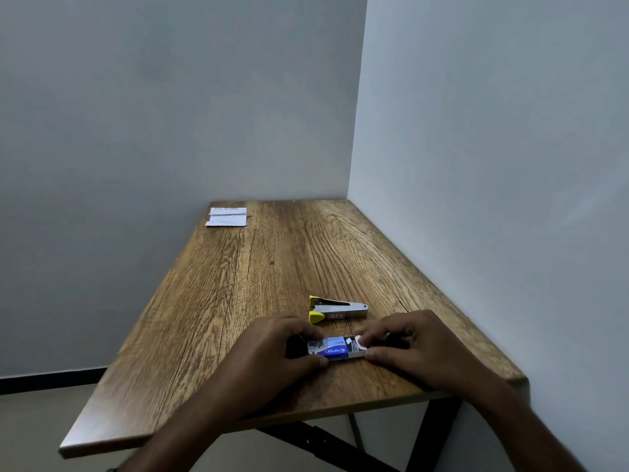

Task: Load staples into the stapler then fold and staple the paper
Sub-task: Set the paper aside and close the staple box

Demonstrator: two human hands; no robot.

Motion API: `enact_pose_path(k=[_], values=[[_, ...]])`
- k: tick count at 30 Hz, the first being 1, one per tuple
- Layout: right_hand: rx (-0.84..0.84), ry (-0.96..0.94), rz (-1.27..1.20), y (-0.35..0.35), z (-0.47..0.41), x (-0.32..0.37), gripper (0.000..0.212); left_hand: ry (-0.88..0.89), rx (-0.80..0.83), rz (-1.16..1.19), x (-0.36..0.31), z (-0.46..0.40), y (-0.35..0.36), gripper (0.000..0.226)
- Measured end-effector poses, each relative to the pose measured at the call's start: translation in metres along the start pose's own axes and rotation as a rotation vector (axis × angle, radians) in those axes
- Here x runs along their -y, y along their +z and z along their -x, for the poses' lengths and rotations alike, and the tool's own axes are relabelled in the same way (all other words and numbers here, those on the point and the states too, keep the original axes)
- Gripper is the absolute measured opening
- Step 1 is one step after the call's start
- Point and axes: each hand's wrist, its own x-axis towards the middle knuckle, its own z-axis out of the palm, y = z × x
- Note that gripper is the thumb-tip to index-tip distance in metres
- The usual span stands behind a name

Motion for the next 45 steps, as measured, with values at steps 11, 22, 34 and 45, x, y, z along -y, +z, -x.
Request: enact_pose_path(k=[11,22,34,45], values=[[-0.042,-0.021,0.003,0.009,-0.004,0.004,0.022,0.012,-0.013,-0.004,-0.003,0.000,-0.001,0.033],[-0.007,-0.017,0.038,0.014,-0.013,0.011,0.030,0.010,-0.024,0.012,-0.003,0.000,-0.002,0.030],[-0.038,0.017,0.008,0.022,-0.019,0.017,0.040,0.032,-0.017,0.004,-0.001,-0.001,-0.002,0.032],[0.002,0.043,0.053,0.009,-0.007,0.011,0.040,-0.019,0.008,0.051,0.002,0.000,-0.004,0.044]])
